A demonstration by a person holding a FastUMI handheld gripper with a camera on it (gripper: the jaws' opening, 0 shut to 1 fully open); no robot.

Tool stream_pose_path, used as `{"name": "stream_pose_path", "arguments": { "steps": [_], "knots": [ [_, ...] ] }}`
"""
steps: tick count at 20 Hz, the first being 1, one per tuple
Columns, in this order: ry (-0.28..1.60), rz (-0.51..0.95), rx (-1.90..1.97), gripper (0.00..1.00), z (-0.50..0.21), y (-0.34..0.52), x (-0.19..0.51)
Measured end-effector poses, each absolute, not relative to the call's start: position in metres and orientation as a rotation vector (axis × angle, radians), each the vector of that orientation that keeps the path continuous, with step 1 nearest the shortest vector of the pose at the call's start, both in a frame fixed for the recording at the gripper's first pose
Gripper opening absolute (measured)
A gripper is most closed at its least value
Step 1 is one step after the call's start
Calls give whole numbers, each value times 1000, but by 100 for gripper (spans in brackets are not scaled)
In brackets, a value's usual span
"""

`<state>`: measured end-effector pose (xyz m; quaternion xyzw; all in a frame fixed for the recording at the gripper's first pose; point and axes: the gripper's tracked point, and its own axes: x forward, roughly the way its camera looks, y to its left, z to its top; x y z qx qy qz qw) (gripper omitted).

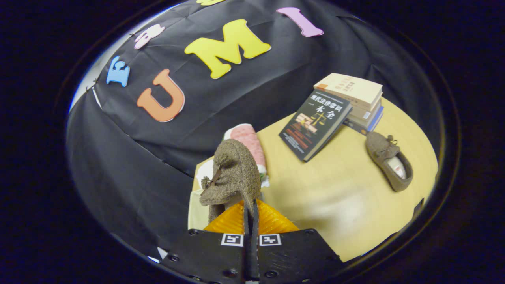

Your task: Open the storage box then place both shoes into the box .Put the left shoe in first, then the right shoe, with the right side of both shoes facing outward in a uniform manner.

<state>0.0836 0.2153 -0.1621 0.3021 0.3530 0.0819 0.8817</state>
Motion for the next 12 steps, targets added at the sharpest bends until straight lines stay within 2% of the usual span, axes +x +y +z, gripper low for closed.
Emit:
{"name": "stream_pose_path", "arguments": {
  "steps": [5, 12],
  "knots": [
    [759, 267, 624, 0, -159, 298, 86],
    [879, 310, 652, 0, -205, 375, 76]
  ]
}}
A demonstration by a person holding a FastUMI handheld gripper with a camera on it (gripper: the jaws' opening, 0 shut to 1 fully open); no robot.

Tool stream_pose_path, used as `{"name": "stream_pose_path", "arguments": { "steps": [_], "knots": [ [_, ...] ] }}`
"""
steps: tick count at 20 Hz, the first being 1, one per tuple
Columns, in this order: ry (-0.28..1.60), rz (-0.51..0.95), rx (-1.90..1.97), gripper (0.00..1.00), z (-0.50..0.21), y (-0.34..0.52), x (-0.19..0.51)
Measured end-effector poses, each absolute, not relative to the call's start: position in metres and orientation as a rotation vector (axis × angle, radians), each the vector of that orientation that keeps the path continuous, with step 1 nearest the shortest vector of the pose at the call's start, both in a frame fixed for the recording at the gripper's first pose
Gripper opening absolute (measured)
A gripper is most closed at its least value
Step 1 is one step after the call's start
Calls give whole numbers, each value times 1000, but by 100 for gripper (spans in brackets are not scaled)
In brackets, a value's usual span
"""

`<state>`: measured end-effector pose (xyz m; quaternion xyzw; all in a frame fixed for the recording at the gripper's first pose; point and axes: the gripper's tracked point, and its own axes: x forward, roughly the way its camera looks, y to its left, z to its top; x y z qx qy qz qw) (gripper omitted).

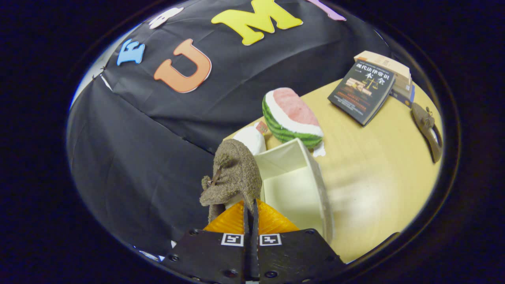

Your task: Open the storage box then place both shoes into the box .Put the left shoe in first, then the right shoe, with the right side of both shoes facing outward in a uniform manner.

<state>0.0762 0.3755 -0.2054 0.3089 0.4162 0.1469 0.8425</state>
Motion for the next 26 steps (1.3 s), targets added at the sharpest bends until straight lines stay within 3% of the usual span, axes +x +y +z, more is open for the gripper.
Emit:
{"name": "stream_pose_path", "arguments": {
  "steps": [11, 23, 25, 26],
  "knots": [
    [983, 263, 699, 0, -274, 407, 85],
    [1051, 268, 652, 0, -303, 414, 84],
    [1076, 285, 679, 1, -302, 418, 88],
    [1081, 291, 669, 8, -303, 420, 86]
  ]
}}
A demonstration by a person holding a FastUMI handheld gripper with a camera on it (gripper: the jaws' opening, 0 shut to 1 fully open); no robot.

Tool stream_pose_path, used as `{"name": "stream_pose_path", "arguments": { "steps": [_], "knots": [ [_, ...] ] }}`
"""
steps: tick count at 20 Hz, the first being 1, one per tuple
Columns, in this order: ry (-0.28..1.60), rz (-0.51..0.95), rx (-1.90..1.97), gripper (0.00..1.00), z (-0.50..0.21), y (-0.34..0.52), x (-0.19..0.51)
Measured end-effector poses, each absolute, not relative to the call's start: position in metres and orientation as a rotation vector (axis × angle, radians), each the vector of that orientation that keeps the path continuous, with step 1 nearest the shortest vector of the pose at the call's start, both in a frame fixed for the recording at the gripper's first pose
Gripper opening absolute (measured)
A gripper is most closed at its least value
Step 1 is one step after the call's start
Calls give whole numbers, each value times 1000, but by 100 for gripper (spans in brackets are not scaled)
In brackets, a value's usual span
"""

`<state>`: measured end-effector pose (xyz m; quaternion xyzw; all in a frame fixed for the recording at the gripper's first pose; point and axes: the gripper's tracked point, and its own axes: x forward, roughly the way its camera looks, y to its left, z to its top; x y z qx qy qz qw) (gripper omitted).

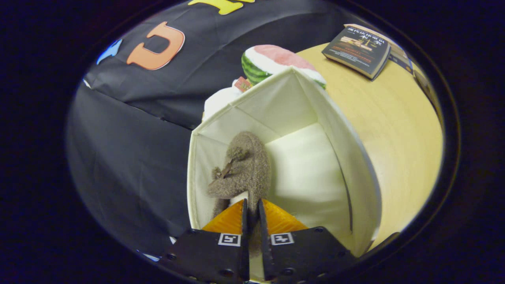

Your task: Open the storage box then place both shoes into the box .Put the left shoe in first, then the right shoe, with the right side of both shoes facing outward in a uniform manner.

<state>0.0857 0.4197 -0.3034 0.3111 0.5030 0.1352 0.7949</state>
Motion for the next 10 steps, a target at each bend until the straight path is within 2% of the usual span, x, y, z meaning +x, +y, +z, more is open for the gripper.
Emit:
{"name": "stream_pose_path", "arguments": {
  "steps": [2, 6, 8, 10],
  "knots": [
    [1059, 313, 647, 22, -298, 424, 88],
    [1027, 352, 584, 62, -286, 418, 84],
    [972, 371, 528, 78, -271, 408, 82],
    [898, 391, 461, 86, -249, 392, 79]
  ]
}}
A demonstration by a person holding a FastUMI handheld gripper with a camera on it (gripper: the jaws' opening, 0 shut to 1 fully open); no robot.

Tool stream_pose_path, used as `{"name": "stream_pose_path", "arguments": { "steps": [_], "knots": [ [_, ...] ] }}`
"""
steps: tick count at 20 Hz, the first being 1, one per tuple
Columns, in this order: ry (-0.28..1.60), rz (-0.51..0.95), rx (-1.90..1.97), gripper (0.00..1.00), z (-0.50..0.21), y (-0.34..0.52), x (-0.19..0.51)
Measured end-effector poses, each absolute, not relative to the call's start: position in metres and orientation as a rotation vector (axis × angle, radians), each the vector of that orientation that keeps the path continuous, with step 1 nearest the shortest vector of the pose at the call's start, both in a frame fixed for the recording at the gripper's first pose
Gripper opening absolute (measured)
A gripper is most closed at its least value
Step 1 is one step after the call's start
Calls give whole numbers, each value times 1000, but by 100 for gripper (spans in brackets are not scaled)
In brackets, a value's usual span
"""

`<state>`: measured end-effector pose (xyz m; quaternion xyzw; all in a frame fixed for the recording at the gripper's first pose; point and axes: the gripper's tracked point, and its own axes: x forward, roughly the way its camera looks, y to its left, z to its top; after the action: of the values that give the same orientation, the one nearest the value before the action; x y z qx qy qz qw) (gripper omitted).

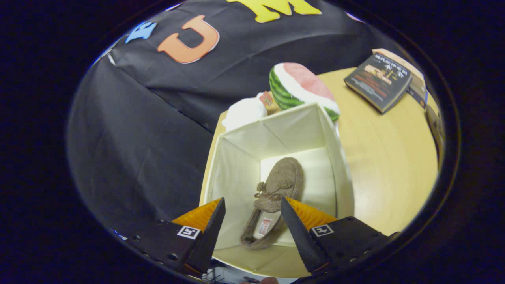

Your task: Open the storage box then place both shoes into the box .Put the left shoe in first, then the right shoe, with the right side of both shoes facing outward in a uniform manner.

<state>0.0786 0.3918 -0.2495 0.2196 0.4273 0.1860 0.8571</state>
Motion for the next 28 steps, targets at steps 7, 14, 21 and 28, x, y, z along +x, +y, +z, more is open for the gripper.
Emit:
{"name": "stream_pose_path", "arguments": {
  "steps": [7, 14, 21, 28],
  "knots": [
    [637, 371, 310, 96, -165, 297, 65],
    [492, 228, 253, 96, -126, 133, 50],
    [506, 76, 180, 96, -165, -32, 36],
    [605, -23, 121, 96, -239, -138, 39]
  ]
}}
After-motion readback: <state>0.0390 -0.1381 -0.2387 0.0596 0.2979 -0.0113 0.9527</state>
